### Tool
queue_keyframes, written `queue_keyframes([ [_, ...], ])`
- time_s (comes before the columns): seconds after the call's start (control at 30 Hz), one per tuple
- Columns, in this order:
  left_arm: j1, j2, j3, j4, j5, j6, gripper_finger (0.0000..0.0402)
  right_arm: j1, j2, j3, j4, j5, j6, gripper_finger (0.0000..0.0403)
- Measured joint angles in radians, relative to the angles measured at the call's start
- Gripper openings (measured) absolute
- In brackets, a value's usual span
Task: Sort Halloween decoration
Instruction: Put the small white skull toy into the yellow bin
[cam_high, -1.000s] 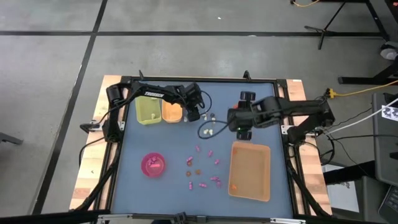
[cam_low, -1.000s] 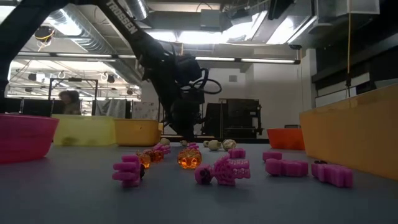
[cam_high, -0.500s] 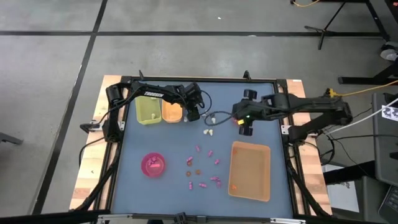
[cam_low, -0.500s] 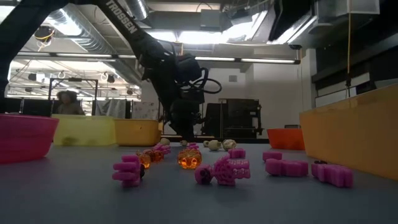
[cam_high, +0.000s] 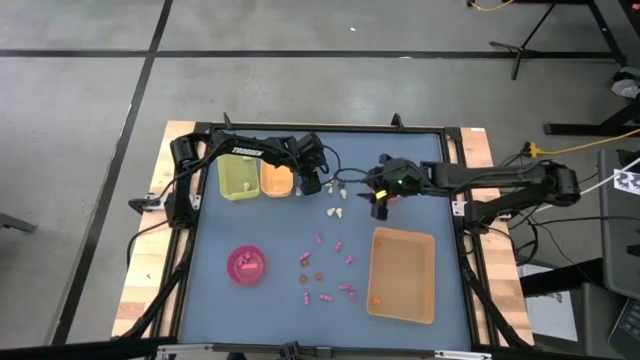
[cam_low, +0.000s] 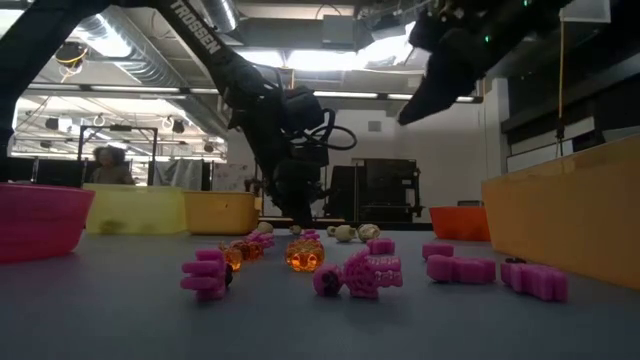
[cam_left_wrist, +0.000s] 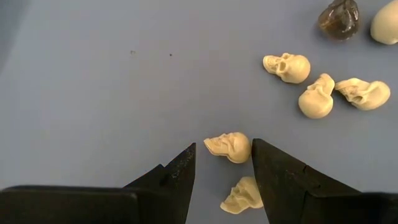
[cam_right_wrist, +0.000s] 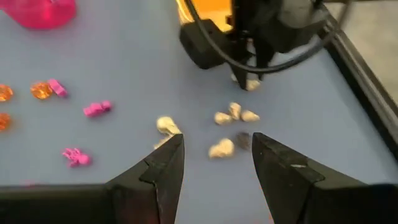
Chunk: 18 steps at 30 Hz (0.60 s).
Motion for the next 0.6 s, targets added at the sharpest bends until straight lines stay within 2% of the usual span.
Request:
queue_keyframes([
  [0.17,0.0,0.003,0.0,0.001,0.0,0.001,0.0142,0.002,0.021,-0.068,0.158,-0.048,0.0,0.0186],
  [0.43,-0.001,0.048,0.004,0.024,0.034,-0.001,0.014,0.002,0.051,-0.075,0.178,-0.073,0.0,0.0186],
  [0.6,-0.001,0.043,0.003,0.016,0.024,-0.008,0.0124,0.003,0.053,-0.075,0.177,-0.073,0.0,0.0186],
])
